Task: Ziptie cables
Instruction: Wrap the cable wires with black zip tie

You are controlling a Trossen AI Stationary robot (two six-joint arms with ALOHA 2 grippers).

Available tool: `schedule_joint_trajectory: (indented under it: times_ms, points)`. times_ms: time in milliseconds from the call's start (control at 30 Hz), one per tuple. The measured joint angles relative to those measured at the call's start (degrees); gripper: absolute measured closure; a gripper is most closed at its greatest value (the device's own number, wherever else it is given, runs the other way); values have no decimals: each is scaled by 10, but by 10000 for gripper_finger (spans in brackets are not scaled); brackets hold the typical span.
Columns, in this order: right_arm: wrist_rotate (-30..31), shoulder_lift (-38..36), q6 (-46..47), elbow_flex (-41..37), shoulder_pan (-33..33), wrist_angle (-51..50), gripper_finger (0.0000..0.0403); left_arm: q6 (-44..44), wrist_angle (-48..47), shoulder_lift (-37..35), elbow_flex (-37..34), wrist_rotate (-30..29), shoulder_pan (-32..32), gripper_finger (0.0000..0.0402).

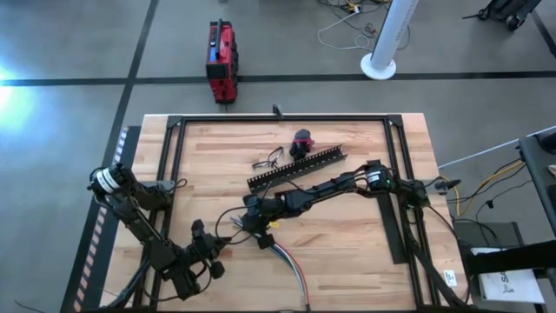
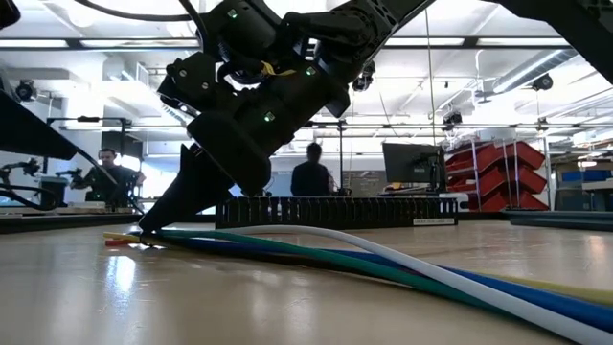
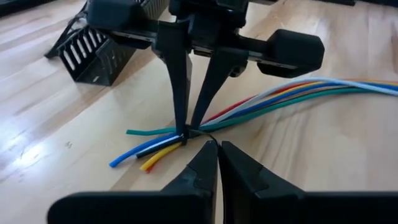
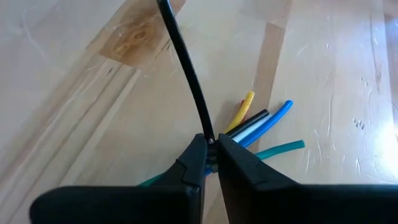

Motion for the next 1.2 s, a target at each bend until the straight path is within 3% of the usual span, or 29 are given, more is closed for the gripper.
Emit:
schedule_joint_trajectory:
  times_ms: [333, 667, 1200]
  points:
    - [4, 0, 11, 0, 0, -1, 342, 9, 9, 0, 0, 42, 0, 392]
    - [4, -38, 24, -2, 0, -25, 313, 9, 28, 0, 0, 44, 0, 395]
    - [2, -42, 64, -1, 1, -26, 322, 9, 75, 0, 0, 45, 0, 397]
